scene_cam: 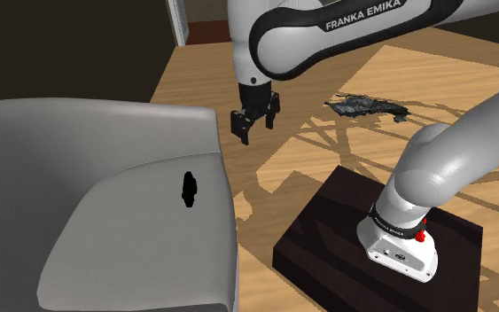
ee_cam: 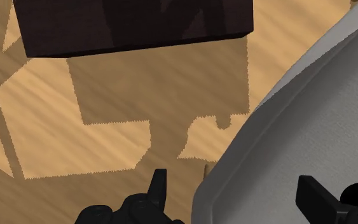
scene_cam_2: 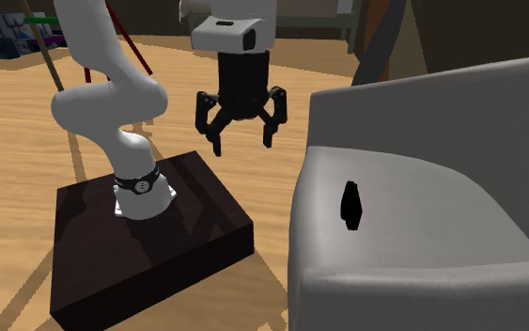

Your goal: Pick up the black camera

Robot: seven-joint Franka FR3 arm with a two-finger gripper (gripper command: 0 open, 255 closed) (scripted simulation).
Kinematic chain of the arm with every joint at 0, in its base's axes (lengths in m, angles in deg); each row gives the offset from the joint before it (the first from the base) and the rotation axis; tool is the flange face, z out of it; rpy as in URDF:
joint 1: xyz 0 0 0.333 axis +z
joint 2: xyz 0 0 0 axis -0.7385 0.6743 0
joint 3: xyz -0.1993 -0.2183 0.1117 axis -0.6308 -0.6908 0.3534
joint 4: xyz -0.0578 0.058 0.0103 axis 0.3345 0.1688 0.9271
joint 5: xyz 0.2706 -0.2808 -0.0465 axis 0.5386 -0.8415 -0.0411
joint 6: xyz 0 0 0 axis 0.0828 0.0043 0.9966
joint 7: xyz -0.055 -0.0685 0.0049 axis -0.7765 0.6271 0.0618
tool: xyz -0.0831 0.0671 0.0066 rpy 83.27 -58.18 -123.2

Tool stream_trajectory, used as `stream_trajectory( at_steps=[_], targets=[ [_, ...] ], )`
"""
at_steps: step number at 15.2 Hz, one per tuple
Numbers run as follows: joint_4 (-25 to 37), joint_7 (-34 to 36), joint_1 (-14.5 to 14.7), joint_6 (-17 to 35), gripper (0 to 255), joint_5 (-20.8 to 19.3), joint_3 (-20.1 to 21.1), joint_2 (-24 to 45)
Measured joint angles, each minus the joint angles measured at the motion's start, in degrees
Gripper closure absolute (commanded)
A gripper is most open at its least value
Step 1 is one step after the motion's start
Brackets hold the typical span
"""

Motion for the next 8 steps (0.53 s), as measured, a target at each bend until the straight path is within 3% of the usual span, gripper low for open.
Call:
stream_trajectory(
  at_steps=[8],
  targets=[
    [9.3,17.5,-1.9,6.8,0,-3.6,9.0,16.8]
  ],
)
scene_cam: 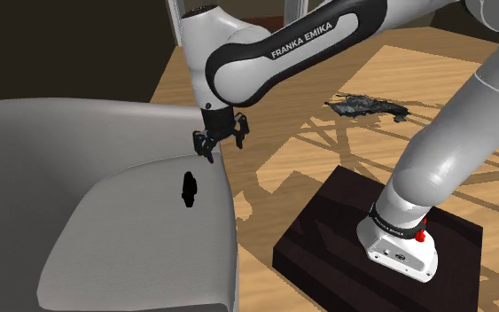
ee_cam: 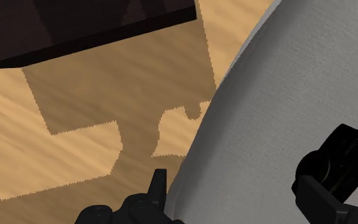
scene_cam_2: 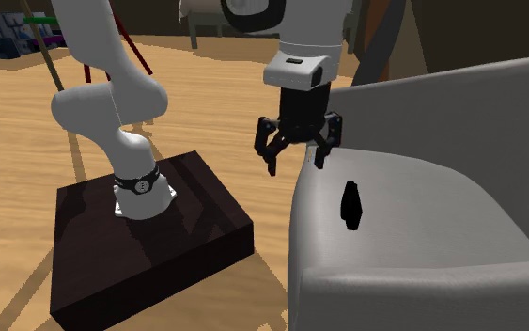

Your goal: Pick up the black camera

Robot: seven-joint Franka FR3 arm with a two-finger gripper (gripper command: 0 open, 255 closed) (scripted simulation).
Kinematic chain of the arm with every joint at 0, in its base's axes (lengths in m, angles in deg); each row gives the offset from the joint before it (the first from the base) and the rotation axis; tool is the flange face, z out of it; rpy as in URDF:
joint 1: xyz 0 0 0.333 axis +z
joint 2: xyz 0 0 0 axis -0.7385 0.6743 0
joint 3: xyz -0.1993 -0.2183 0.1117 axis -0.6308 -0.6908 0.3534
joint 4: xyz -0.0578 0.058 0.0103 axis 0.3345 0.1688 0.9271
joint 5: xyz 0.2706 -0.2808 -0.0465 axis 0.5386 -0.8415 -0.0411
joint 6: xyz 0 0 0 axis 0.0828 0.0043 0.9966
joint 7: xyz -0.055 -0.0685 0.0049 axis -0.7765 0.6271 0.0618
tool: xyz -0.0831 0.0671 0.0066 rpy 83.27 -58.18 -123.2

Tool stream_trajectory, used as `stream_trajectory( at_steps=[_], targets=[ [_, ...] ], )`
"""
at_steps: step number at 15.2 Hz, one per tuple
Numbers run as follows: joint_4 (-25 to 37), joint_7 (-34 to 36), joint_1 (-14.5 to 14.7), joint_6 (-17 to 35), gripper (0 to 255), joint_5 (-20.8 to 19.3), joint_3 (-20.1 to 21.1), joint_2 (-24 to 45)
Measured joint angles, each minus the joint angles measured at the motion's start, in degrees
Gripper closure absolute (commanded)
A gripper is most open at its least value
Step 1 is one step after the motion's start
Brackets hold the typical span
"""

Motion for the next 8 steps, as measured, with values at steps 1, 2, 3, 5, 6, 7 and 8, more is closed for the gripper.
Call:
stream_trajectory(
  at_steps=[1,2,3,5,6,7,8],
  targets=[
    [1.9,2.7,-0.1,0.9,0,-1.4,1.2,3.1],
    [3.2,4.7,-0.2,1.3,0,-2.4,1.7,5.0],
    [5.3,7.1,-0.3,1.6,0,-3.9,2.3,7.9],
    [8.5,12.1,0.3,2.3,0,-6.7,3.3,12.8],
    [10.8,14.5,0.8,2.4,0,-8.5,3.5,15.7],
    [13.0,16.9,1.5,2.5,0,-10.1,3.6,18.4],
    [15.5,19.3,2.4,2.3,0,-11.8,3.6,21.4]
  ],
)
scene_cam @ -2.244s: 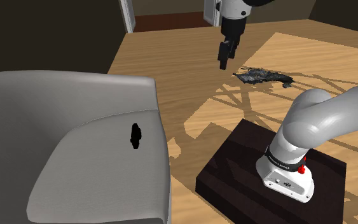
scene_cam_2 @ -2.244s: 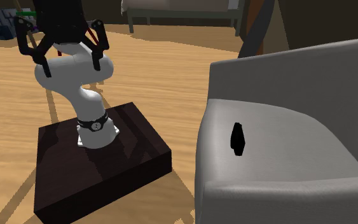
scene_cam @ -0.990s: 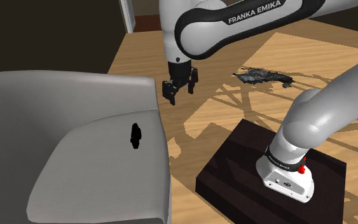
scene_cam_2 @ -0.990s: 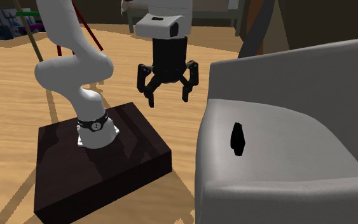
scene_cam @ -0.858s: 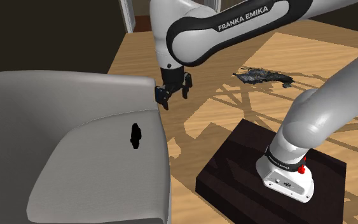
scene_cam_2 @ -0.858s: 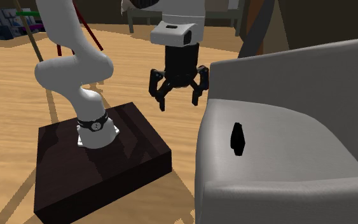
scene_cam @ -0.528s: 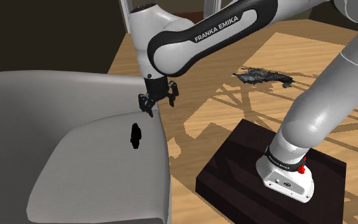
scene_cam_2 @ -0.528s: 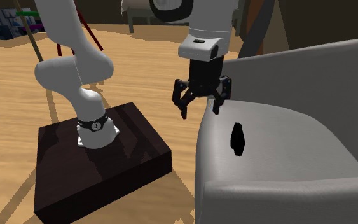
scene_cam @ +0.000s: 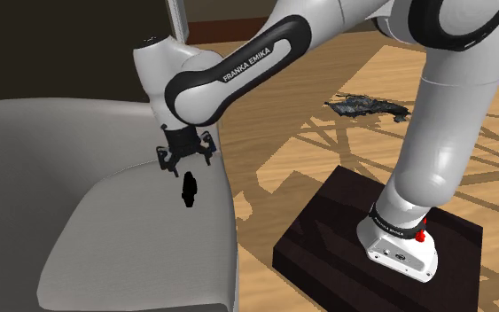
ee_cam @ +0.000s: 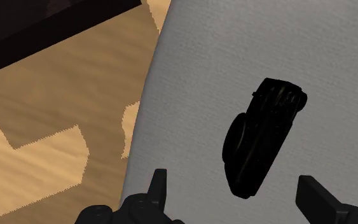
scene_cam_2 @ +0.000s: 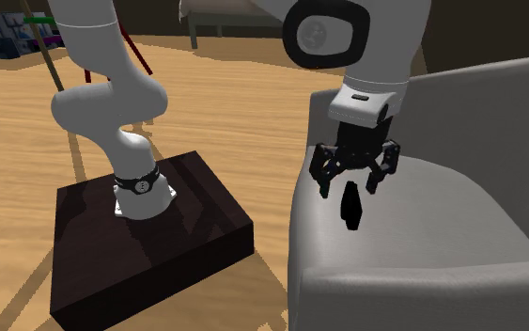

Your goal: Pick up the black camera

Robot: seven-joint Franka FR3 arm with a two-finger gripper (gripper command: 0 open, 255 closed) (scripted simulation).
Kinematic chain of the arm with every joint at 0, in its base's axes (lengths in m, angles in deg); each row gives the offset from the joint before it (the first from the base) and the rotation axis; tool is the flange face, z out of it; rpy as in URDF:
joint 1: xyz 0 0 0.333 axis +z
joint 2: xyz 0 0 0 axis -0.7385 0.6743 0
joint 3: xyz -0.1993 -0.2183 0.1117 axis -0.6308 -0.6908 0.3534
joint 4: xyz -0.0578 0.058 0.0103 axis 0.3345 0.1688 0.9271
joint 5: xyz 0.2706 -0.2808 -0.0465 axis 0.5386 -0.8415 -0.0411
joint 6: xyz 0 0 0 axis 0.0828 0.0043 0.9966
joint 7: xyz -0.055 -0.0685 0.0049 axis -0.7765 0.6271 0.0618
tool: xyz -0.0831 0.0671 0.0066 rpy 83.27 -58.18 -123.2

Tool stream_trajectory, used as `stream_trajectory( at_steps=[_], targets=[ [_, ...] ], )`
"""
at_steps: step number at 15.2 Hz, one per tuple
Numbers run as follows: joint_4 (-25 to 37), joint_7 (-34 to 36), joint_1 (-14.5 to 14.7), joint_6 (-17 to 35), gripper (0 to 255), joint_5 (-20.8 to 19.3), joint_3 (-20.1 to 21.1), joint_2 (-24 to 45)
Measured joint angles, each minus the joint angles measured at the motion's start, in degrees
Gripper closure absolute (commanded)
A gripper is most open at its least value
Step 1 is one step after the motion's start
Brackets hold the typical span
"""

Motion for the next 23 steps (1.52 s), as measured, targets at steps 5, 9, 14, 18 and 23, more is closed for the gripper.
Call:
stream_trajectory(
  at_steps=[5,9,14,18,23],
  targets=[
    [2.0,4.3,1.7,2.2,0,-3.1,-0.7,5.2],
    [0.7,5.2,2.1,4.5,0,-4.2,-1.1,6.5],
    [0.8,5.4,2.2,4.9,255,-4.6,-1.2,7.0],
    [0.8,5.4,2.2,4.9,255,-4.6,-1.2,7.0],
    [1.3,4.9,2.0,3.8,255,-4.0,-1.0,6.2]
  ],
)
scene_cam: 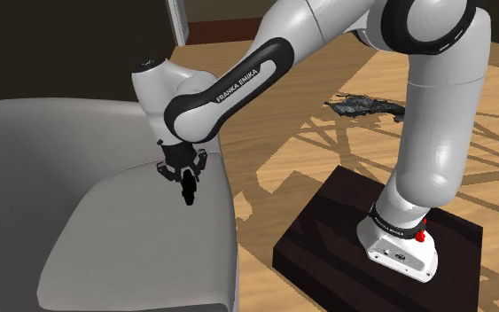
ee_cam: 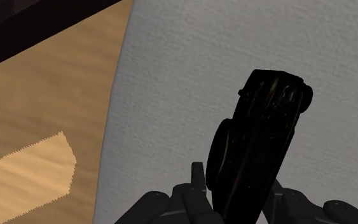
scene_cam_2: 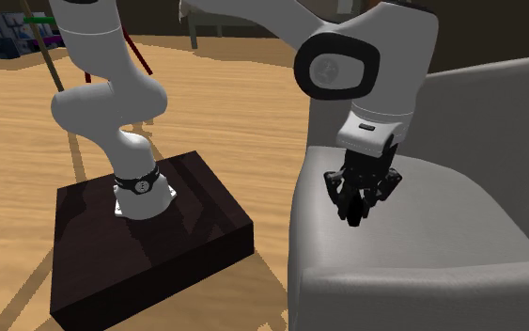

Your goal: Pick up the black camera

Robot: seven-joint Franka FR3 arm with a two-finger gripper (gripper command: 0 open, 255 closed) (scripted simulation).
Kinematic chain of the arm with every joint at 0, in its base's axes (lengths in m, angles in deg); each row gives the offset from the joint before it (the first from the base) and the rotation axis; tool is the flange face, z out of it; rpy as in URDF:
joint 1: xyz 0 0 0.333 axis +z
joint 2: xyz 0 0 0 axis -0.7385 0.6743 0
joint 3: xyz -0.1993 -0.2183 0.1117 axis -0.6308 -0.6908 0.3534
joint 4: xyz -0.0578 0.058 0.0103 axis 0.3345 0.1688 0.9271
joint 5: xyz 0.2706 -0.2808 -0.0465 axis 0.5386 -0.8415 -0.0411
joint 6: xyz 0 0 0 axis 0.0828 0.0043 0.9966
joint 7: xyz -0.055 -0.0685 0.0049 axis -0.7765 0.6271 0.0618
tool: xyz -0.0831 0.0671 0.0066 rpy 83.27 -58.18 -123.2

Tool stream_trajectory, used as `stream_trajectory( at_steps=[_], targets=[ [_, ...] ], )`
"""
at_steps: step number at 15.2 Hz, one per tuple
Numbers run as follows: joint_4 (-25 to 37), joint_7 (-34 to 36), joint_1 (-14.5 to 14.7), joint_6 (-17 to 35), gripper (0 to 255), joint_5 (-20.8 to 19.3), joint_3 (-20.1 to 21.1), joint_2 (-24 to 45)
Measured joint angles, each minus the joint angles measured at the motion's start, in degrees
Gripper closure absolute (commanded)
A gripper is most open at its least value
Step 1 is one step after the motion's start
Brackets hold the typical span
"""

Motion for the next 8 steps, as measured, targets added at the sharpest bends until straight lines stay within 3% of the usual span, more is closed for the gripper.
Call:
stream_trajectory(
  at_steps=[8],
  targets=[
    [2.7,-1.5,-0.6,-5.0,255,2.2,0.8,-2.9]
  ],
)
